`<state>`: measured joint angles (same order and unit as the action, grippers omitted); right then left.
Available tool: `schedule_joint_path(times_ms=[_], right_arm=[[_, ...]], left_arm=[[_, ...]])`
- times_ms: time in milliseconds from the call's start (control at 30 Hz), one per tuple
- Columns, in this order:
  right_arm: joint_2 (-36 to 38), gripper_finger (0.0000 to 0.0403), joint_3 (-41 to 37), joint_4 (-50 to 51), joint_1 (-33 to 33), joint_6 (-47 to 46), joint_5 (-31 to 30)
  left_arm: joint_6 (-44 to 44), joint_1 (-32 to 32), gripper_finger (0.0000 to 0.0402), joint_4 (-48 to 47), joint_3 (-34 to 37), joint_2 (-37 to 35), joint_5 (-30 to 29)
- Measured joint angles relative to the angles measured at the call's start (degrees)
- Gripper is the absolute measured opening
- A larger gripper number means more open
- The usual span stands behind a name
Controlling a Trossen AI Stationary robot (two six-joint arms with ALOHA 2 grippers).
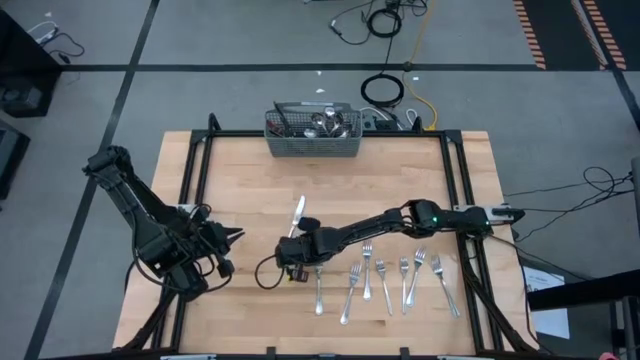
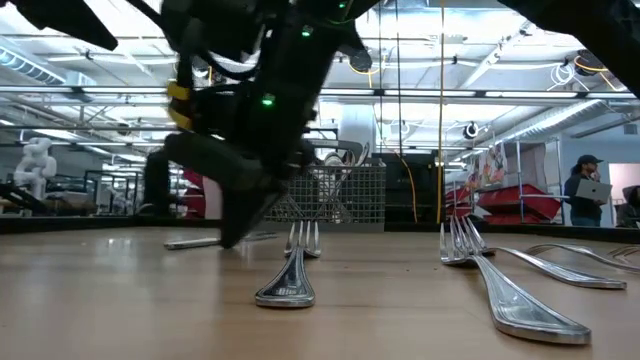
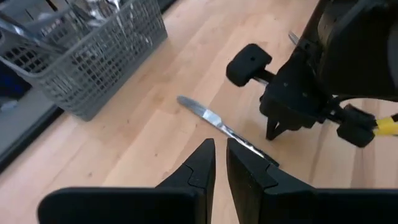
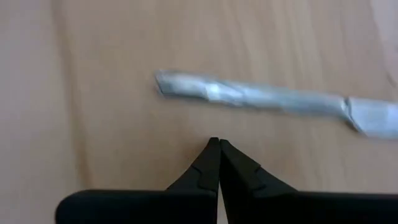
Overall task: Sort silverware
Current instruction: Put the silver knife into the gray utensil holder
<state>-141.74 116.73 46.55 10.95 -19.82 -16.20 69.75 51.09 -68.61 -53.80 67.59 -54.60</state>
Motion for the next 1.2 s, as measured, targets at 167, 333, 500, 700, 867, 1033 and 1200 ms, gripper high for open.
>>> schedule_joint_path(times_ms=[167, 333, 500, 700, 867, 1033, 1200], right_arm=[[1.4, 0.0000, -0.1, 9.3, -1.6, -5.9, -0.6], [4.0, 0.0000, -0.7, 10.5, -0.8, -7.4, -2.1], [6.7, 0.0000, -0.3, -5.4, 0.9, -4.5, -0.4], [4.8, 0.0000, -0.4, -15.1, 0.7, -3.4, 0.7], [2.3, 0.0000, -0.3, -20.3, 0.3, -2.5, 0.7], [1.3, 0.0000, -0.4, -19.1, 0.0, -5.7, 1.2], [0.4, 0.0000, -0.4, -15.1, 0.4, -8.1, 1.7]], left_arm=[[0.4, 0.0, 0.0049, 0.8, 0.0, 0.0, -3.3], [0.3, 0.0, 0.0049, 0.0, 0.0, 0.0, -3.9], [0.3, 0.0, 0.0049, -0.2, 0.0, 0.0, -3.9], [0.3, 0.0, 0.0049, -0.6, 0.0, 0.0, -3.2], [0.3, 0.0, 0.0049, -1.1, 0.0, -0.1, -2.8], [0.3, 0.0, 0.0049, -1.1, 0.0, 0.0, -2.4], [0.3, 0.0, 0.0049, -1.0, 0.0, 0.0, -2.5]])
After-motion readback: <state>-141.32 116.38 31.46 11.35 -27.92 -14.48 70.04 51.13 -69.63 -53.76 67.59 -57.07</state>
